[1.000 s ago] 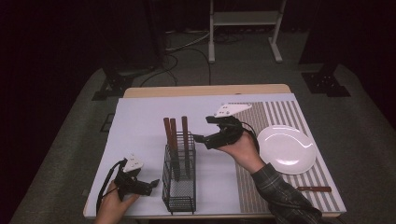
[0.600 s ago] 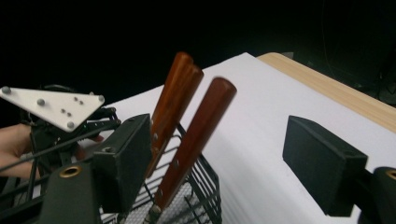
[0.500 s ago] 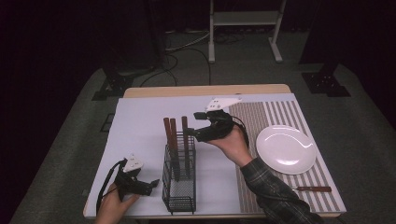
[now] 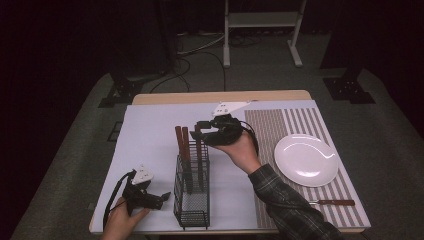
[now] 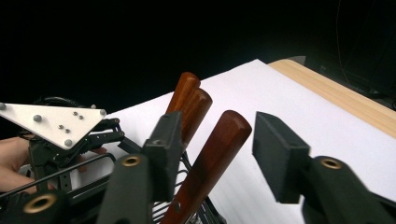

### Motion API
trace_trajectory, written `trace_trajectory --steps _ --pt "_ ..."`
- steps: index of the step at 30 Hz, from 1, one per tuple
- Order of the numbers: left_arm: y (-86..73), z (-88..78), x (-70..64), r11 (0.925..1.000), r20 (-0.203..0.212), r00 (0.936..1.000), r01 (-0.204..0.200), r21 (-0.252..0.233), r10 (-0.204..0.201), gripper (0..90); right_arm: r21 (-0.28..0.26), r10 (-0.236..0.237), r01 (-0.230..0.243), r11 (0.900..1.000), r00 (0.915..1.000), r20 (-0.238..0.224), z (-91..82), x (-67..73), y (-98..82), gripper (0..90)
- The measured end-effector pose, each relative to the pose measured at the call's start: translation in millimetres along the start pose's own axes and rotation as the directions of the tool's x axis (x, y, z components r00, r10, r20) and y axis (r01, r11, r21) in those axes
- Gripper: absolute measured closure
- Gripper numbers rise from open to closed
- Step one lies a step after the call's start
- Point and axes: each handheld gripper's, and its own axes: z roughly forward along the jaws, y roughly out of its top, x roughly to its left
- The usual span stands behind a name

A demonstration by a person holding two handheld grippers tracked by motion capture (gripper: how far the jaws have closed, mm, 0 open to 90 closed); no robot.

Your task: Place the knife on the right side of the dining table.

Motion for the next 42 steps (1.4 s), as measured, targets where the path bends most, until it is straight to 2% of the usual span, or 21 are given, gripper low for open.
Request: trace_trajectory --steps 5,9,18,23,24,30,42 --pt "0.0 0.1 0.0 1.0 0.0 1.0 0.0 -0.001 0.0 0.0 0.004 0.015 -0.014 1.0 0.9998 -0.011 3.9 -3.7 -2.3 64.8" --pt "0.0 0.0 0.0 1.0 0.0 1.0 -0.001 0.0 0.001 0.0 -0.001 0.025 -0.025 1.0 0.9995 -0.017 1.8 -3.6 -2.1 66.4" --pt "0.1 -0.3 0.0 1.0 0.002 1.0 -0.001 0.003 0.001 0.0 -0.029 0.0 -0.001 1.0 0.9981 -0.061 -9.2 8.9 1.5 70.0" --pt "0.2 -0.4 0.1 1.0 0.002 1.0 -0.001 0.005 0.001 0.0 -0.046 -0.005 0.001 0.999 0.9957 -0.093 -15.0 15.6 2.9 73.0" --pt "0.2 -0.4 0.1 1.0 0.002 1.0 -0.001 0.005 0.001 0.0 -0.057 -0.003 -0.004 0.998 0.9938 -0.111 -17.1 17.1 3.6 74.9" --pt "0.0 0.0 0.0 1.0 0.0 1.0 -0.001 0.0 0.001 0.0 -0.088 -0.006 -0.006 0.996 0.9904 -0.138 -21.1 18.9 6.5 78.0" --pt "0.0 0.0 -0.1 1.0 0.0 1.0 -0.001 0.0 0.001 0.0 -0.118 -0.008 -0.01 0.993 0.988 -0.154 -19.2 19.7 10.3 79.4"
